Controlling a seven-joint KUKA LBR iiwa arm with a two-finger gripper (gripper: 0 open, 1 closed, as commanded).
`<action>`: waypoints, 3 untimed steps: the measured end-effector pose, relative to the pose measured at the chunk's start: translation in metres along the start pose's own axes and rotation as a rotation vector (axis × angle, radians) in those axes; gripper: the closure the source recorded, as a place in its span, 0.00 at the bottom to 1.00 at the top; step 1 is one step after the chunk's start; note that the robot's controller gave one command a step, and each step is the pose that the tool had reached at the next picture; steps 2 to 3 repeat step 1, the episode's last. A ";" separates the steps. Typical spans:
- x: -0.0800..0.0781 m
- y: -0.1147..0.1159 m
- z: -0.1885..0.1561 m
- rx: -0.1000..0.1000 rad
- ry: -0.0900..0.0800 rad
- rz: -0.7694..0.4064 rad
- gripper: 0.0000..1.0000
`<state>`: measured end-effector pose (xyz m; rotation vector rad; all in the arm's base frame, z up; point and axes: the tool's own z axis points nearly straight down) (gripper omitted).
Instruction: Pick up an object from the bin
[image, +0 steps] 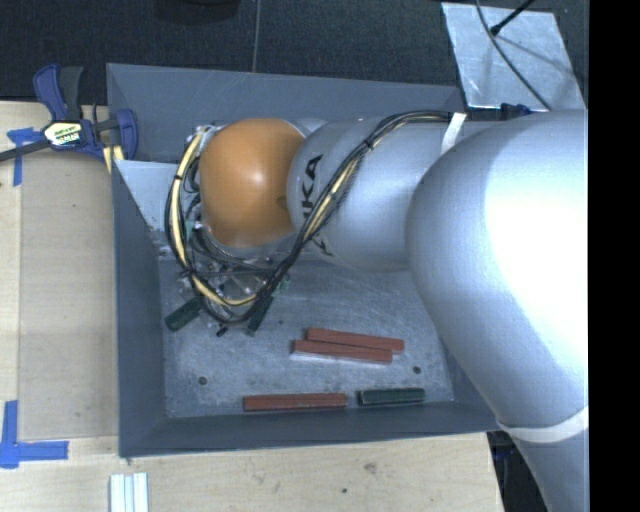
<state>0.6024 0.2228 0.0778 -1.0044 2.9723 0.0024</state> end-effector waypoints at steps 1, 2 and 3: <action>0.012 -0.016 -0.142 0.005 -0.007 -0.179 1.00; 0.012 -0.016 -0.142 0.005 -0.007 -0.179 1.00; 0.012 -0.016 -0.142 0.005 -0.007 -0.179 1.00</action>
Offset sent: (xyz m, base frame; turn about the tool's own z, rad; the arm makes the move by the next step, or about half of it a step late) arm -0.0035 -0.0199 0.1369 -0.1813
